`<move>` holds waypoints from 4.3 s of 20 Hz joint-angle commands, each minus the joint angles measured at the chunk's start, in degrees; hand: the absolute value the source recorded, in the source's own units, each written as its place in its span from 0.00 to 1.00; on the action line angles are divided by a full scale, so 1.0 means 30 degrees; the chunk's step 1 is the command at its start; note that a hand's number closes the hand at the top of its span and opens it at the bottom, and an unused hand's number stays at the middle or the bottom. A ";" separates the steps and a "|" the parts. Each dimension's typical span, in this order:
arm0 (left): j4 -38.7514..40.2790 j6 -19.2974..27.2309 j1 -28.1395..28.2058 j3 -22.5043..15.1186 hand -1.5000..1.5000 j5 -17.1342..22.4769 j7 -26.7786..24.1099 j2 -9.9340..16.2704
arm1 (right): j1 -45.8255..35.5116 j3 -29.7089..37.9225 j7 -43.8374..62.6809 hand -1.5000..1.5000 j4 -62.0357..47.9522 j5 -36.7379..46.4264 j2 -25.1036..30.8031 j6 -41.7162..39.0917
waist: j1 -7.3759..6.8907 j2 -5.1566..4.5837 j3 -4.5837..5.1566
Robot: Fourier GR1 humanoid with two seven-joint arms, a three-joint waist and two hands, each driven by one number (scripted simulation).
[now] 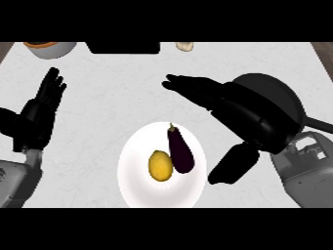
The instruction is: Pick the lemon from the plate and place it in the pan
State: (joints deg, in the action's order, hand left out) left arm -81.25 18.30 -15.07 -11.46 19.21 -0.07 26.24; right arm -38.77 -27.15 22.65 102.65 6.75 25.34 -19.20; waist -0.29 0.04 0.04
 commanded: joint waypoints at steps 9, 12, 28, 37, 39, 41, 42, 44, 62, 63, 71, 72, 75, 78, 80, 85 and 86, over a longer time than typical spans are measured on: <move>0.0113 -0.1310 0.0436 0.1061 0.50 -0.1043 0.0186 -0.0687 | 0.1294 -0.1907 0.3632 0.00 0.0975 0.2304 -0.3922 -0.1836 | 0.0106 0.0021 -0.0007; -0.0135 -0.0959 -0.0091 0.1490 0.50 -0.1434 0.0742 -0.0850 | 0.2155 -0.3313 0.4055 0.00 0.0507 0.4222 -0.5430 -0.0999 | 0.0104 0.0010 -0.0010; -0.1408 -0.2049 0.1347 0.2512 0.50 -0.2914 0.1071 -0.2129 | 0.2716 -0.0804 0.0166 0.00 -0.3873 0.6728 -0.5817 -0.4232 | 0.0016 0.0000 -0.0015; -0.0473 -0.3043 0.1043 0.3613 0.50 -0.3648 0.0306 -0.2633 | 0.2222 -0.1553 0.0633 0.00 -0.5587 0.9000 -0.8400 -0.4567 | 0.0008 -0.0009 -0.0011; 0.0914 -0.2604 -0.0469 0.3247 0.50 -0.3966 0.0710 -0.3483 | 0.1669 -0.1649 0.0047 0.00 -0.7076 0.9511 -0.8417 -0.4227 | 0.0060 -0.0037 -0.0011; -0.0549 -0.2513 0.0492 0.3105 0.50 -0.4188 0.0813 -0.3282 | 0.2931 -0.3194 -0.0091 0.00 -0.6562 1.1115 -0.7722 -0.3695 | 0.0067 -0.0011 -0.0014; 0.0828 -0.3000 0.0027 0.3719 0.50 -0.3775 0.0266 -0.3195 | 0.2604 -0.3074 0.0566 0.00 -0.6539 1.1100 -0.7915 -0.4400 | 0.0116 -0.0025 -0.0008; 0.0019 -0.2995 0.0742 0.3282 0.50 -0.4136 0.0215 -0.3567 | 0.2049 -0.2672 -0.0110 0.00 -0.7649 1.1834 -0.7920 -0.4281 | 0.0023 -0.0021 -0.0012; -0.0648 -0.4618 0.0227 0.4902 0.50 -0.4356 0.1896 -0.3497 | 0.1620 -0.4295 0.0864 0.00 -0.9779 1.2164 -0.8444 -0.4478 | 0.0021 -0.0003 -0.0012; 0.1438 -0.4264 -0.0135 0.4864 0.50 -0.4948 0.0118 -0.4085 | 0.0198 -0.4518 0.0524 0.00 -1.1688 1.1227 -0.8444 -0.3384 | -0.0045 -0.0049 -0.0009; -0.1277 -0.4629 0.0204 0.5285 0.50 -0.4733 0.2337 -0.3752 | 0.0555 -0.5432 0.0415 0.00 -1.2561 1.0317 -0.8445 -0.3200 | -0.0136 -0.0028 -0.0015; -0.0159 -0.4816 0.0377 0.5305 0.50 -0.4732 0.1205 -0.4053 | 0.1063 -0.5778 -0.2207 1.00 -1.4519 1.2153 -0.8445 -0.1543 | -0.0101 -0.0058 -0.0014; -0.0258 -0.4152 0.0627 0.4821 0.50 -0.5642 0.0822 -0.4484 | 0.1260 -0.6704 -0.3095 1.00 -1.3386 1.2079 -0.8445 -0.1966 | -0.0075 -0.0045 -0.0015; -0.0479 -0.4234 0.0936 0.4543 0.50 -0.5803 0.0826 -0.4921 | 0.0980 -0.7589 -0.2748 1.00 -1.4016 1.1514 -0.8445 -0.0543 | -0.0179 -0.0049 -0.0015; -0.1750 -0.4512 0.0556 0.5051 0.50 -0.5405 0.2092 -0.4450 | 0.0901 -0.6701 -0.3457 1.00 -1.4107 1.2039 -0.8445 -0.0964 | -0.0108 -0.0023 -0.0017; -0.2223 -0.5114 0.1672 0.5666 0.50 -0.5122 0.1907 -0.4127 | 0.2816 -0.5874 -0.3943 1.00 -1.2276 1.4225 -0.8046 -0.0482 | 0.0049 0.0015 -0.0015; -0.1073 -0.3736 0.0279 0.4643 0.50 -0.6426 0.1680 -0.5276 | 0.1543 -0.5207 -0.4863 1.00 -1.4405 1.4231 -0.8442 0.0950 | 0.0035 -0.0036 -0.0018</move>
State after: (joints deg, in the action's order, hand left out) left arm -84.92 5.04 -12.88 3.95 2.13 4.80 12.43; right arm -34.38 -44.35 10.67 62.27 46.65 0.10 -21.15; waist -0.37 0.17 -0.11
